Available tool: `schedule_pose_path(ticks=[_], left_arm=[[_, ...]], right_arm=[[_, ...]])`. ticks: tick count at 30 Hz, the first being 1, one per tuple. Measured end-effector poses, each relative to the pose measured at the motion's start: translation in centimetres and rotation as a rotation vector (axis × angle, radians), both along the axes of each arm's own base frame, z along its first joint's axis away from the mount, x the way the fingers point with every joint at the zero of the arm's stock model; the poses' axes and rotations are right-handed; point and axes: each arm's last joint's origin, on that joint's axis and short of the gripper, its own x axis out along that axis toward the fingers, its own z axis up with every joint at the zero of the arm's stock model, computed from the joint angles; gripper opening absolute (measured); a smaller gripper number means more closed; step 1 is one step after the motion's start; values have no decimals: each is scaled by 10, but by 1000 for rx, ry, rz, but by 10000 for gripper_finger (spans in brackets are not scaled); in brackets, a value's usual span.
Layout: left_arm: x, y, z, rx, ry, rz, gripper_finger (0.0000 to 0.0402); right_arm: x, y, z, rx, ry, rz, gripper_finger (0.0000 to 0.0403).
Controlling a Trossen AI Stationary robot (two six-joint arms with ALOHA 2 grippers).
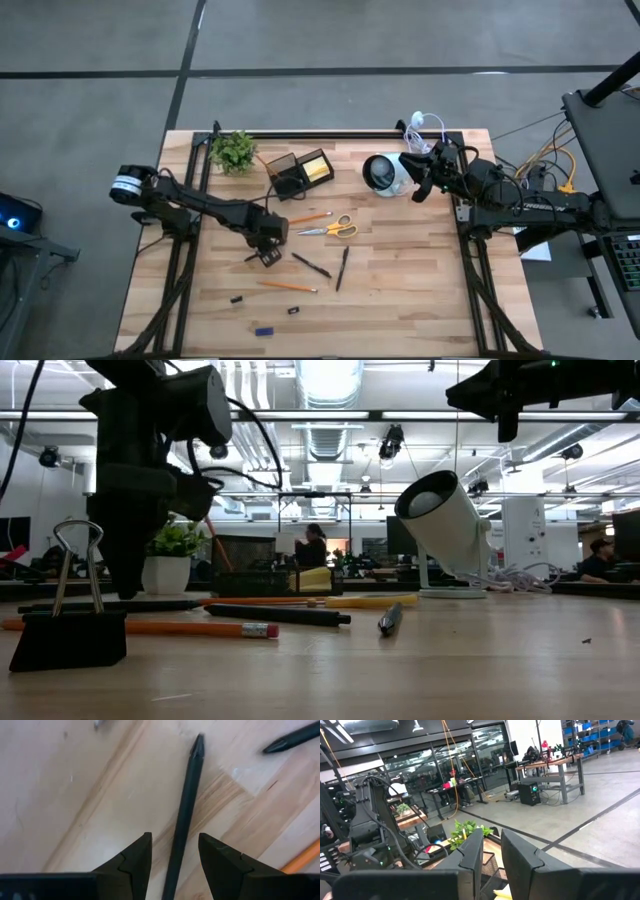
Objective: Pick and place office supplies into organizer
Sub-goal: Put the left black pen into the black desk organizer
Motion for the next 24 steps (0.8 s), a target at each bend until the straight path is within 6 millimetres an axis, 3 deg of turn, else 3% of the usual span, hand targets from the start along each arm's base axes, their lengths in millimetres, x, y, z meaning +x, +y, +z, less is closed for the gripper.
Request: schedule_pose_path(ticks=[24], left_arm=[[-5,-12,-3,52,0,-108,146]], right_arm=[[0,0,-1,-14,19,-4,59]])
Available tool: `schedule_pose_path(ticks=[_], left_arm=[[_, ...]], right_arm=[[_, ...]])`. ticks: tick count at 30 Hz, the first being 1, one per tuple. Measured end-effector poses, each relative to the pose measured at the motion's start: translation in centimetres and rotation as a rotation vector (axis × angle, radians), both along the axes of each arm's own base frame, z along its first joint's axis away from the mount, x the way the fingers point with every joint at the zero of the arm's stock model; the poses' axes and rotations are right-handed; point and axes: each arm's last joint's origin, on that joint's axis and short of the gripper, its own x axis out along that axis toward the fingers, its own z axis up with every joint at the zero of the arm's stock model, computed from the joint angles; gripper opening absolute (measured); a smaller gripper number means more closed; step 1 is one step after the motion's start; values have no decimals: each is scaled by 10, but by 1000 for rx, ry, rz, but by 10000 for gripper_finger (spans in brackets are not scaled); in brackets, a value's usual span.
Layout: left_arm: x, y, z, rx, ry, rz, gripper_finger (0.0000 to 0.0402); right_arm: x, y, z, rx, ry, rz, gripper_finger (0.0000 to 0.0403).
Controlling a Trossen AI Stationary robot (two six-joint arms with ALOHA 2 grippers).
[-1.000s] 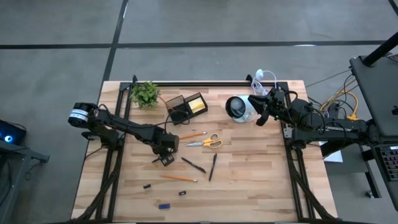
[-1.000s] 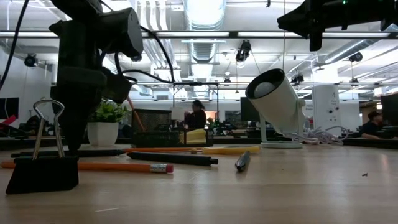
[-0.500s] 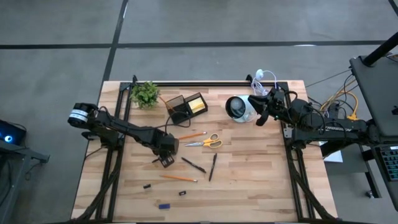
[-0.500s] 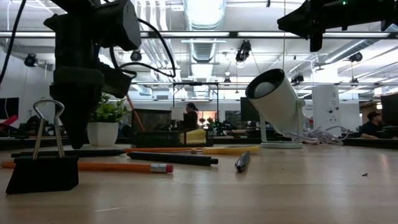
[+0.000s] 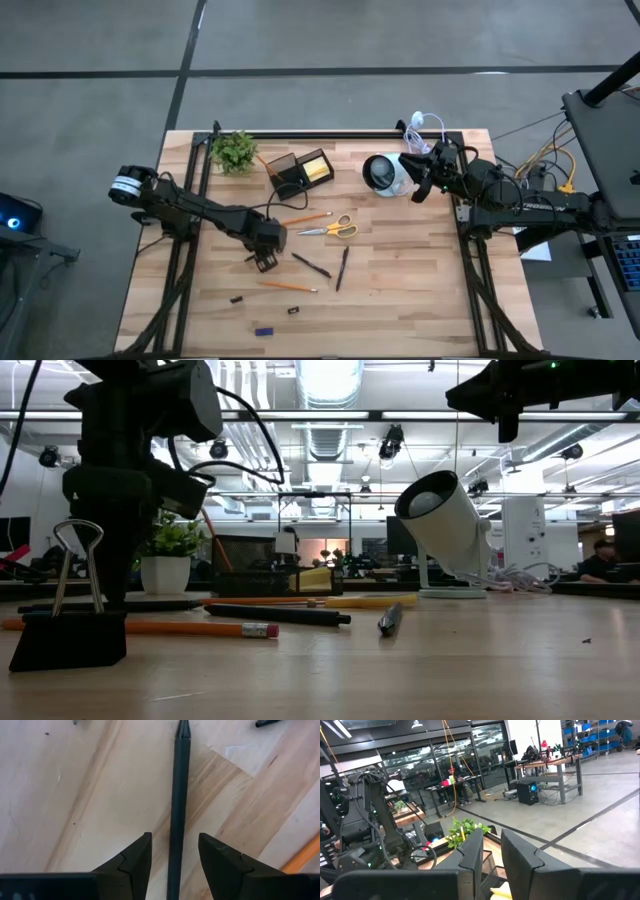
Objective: Pick and place office supplies into organizer
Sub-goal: Put the left black pen into the black desk organizer
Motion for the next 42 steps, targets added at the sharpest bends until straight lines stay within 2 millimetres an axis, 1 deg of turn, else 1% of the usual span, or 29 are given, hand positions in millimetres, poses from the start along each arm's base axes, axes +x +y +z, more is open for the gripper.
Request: schedule_pose_path(ticks=[7,14,18,23,32,34,37,41,42], left_arm=[[-4,1,-5,3,22,1,146],[-1,0,-6,0,-21,-20,146],[0,0,-12,10,5,-26,146],[4,-1,-25,8,68,-44,146],[8,-2,-27,4,88,-45,145],[8,-2,-27,4,88,-45,139],[8,-2,-27,4,86,-45,119],[9,-2,-28,-3,74,-46,73],[11,-3,-28,-29,57,-49,60]], right_arm=[[0,0,0,0,0,0,59],[0,0,0,0,0,1,59],[0,0,0,-1,0,2,59],[0,0,0,0,-1,2,59],[0,0,0,1,0,2,59],[0,0,0,3,-1,3,59],[0,0,0,3,-1,3,59],[0,0,0,3,0,3,59],[0,0,0,3,0,3,59]])
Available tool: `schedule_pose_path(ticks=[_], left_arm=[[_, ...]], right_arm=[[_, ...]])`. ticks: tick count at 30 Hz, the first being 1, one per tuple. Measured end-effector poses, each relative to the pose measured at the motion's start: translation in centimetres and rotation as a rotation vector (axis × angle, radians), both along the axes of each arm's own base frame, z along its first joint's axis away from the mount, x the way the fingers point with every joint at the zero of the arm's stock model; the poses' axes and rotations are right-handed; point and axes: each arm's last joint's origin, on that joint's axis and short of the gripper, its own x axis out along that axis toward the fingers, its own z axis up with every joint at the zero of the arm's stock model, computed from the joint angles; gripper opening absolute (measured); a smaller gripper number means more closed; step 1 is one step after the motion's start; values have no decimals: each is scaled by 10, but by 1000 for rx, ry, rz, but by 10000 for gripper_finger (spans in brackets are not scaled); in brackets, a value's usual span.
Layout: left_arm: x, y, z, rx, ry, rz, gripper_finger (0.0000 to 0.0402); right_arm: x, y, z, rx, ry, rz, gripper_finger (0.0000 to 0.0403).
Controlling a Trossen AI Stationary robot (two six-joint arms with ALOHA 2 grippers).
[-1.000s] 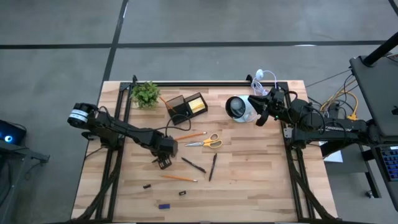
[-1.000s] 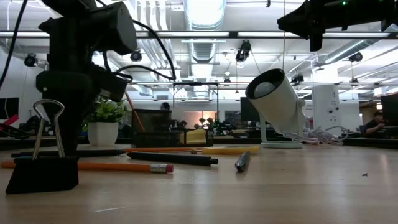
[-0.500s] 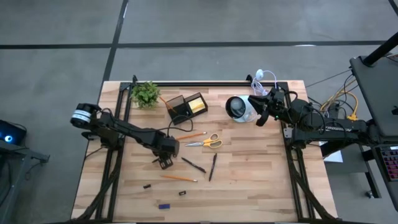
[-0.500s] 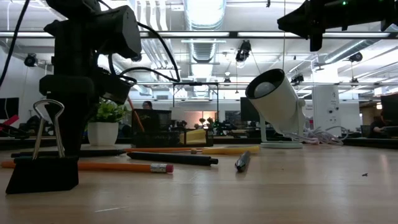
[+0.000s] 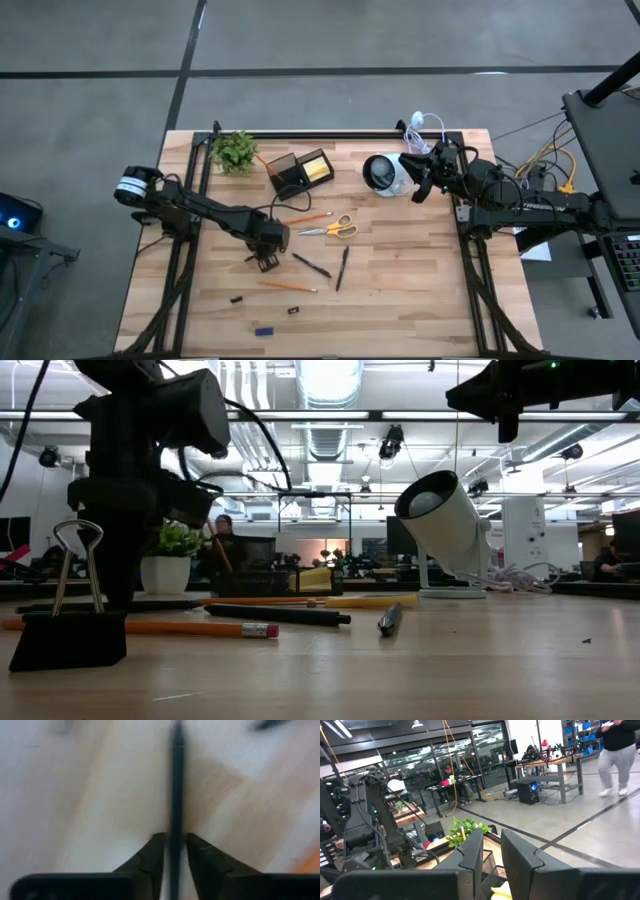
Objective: Pick and place office supplies into organizer
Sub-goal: Put the left black pen into the black desk organizer
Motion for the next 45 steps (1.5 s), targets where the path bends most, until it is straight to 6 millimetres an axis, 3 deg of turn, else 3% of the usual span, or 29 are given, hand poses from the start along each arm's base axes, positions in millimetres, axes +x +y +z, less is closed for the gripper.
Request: schedule_pose_path(ticks=[5,45], left_arm=[[-2,0,-2,-24,7,-2,12],[-8,1,22,-25,-76,-68,12]], right_arm=[[0,0,0,-2,2,-1,59],[0,0,0,-2,2,-1,59]])
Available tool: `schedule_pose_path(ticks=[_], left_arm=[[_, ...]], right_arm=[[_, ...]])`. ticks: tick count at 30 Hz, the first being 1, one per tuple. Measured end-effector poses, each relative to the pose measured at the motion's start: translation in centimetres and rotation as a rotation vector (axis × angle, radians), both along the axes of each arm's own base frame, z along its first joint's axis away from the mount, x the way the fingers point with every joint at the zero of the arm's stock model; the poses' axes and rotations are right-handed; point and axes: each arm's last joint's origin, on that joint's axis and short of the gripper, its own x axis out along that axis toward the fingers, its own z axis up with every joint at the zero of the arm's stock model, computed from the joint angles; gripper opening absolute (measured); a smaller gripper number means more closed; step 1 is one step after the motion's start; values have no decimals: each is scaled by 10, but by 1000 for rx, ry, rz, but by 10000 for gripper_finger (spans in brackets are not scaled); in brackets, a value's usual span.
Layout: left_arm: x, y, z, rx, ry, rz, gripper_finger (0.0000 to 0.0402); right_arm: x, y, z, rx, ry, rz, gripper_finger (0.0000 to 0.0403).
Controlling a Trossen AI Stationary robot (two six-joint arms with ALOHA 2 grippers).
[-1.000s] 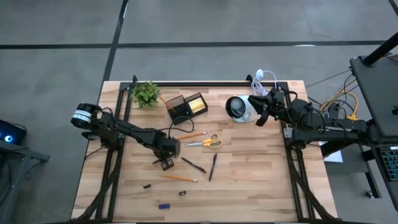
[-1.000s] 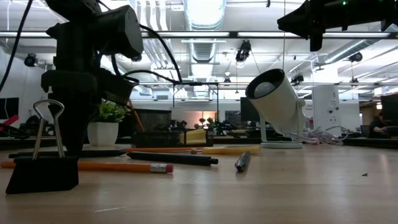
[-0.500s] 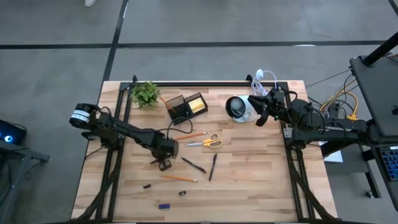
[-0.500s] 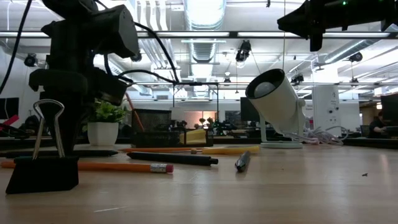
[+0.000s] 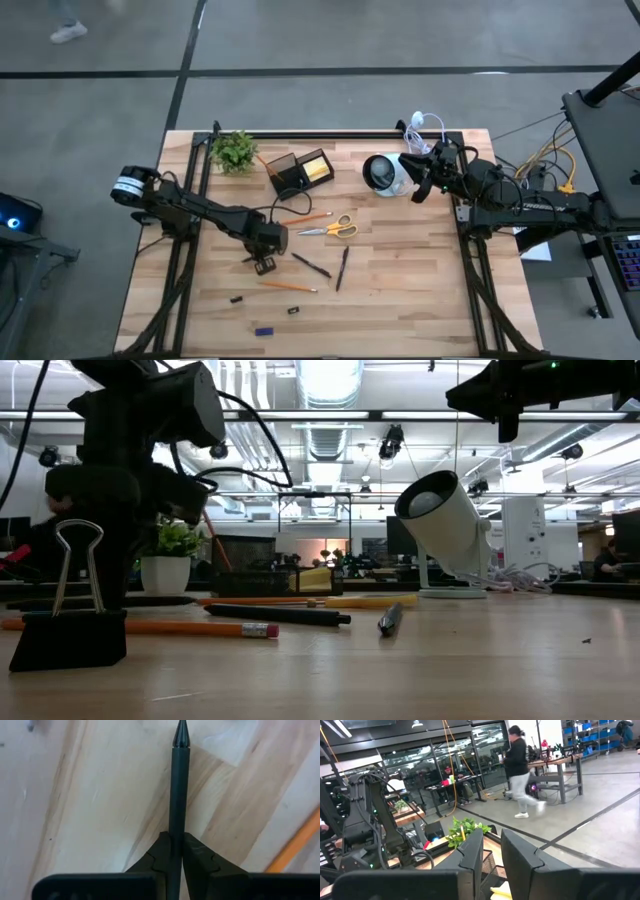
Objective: Pick and place office supplies into organizer
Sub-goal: Put the left black pen into the black desk organizer
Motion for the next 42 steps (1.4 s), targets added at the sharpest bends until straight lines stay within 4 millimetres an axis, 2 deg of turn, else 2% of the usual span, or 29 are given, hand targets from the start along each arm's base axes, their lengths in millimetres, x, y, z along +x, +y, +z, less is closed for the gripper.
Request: schedule_pose_path(ticks=[10,24,29,42], left_arm=[[4,-1,6,-3,-37,-34,12],[5,2,35,51,-280,-4,12],[8,9,49,103,-410,51,12],[12,33,68,243,-576,158,12]], right_arm=[[0,0,0,0,0,0,59],[0,0,0,1,-1,0,59],[0,0,0,1,-1,0,59],[0,0,0,3,-2,0,59]])
